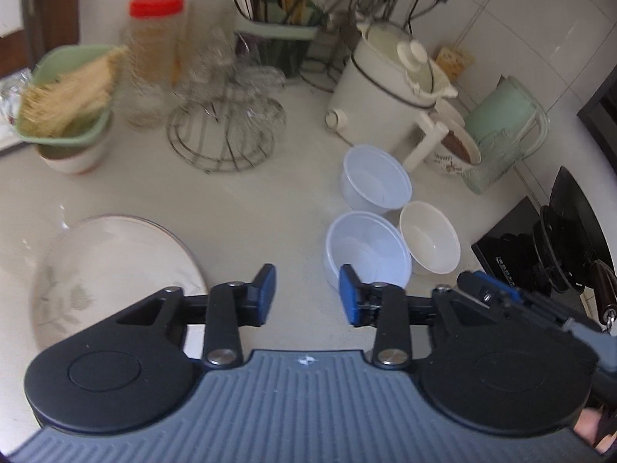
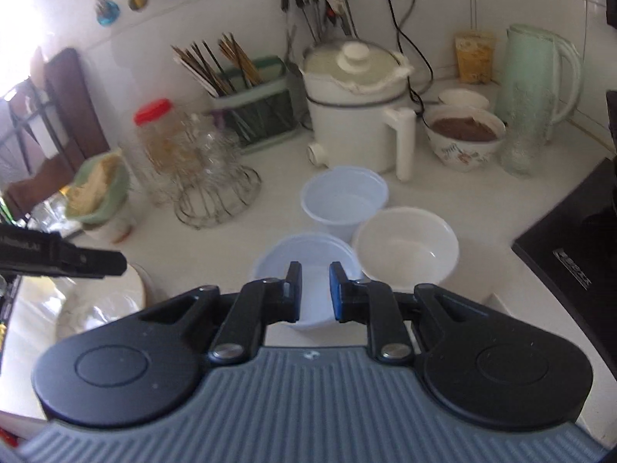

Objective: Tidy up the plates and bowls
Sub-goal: 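Open both grippers, withdraw and move toward the translucent plastic bowls, then close both grippers on the rim of the translucent bowl beside the ceramic bowl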

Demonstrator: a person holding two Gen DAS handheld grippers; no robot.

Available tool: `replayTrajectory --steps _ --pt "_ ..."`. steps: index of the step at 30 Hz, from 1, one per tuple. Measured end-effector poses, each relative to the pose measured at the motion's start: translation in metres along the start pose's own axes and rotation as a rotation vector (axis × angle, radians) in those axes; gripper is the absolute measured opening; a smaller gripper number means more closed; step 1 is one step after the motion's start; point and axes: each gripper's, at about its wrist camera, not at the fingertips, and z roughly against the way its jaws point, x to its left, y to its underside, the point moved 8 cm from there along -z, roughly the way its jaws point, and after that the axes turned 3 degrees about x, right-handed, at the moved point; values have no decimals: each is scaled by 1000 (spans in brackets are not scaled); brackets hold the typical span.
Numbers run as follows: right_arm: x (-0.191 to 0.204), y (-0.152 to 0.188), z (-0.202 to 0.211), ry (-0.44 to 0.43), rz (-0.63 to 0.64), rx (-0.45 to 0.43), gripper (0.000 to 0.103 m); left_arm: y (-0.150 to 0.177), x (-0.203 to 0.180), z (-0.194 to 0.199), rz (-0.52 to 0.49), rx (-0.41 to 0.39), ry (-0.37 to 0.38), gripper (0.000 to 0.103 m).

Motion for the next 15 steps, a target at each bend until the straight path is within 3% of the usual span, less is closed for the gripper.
replayTrajectory --steps 1,3,4,15 --pt "-4 3 -4 4 -4 13 24 -1 -3 -8 2 10 1 47" --pt "-15 9 -10 -2 -29 28 47 -3 -8 -23 0 28 -5 48" --pt "-18 11 -12 -12 -41 35 50 -6 -11 -30 4 36 -5 48" --pt "-36 18 -62 -51 -114 139 48 -21 -36 -99 26 112 15 48"
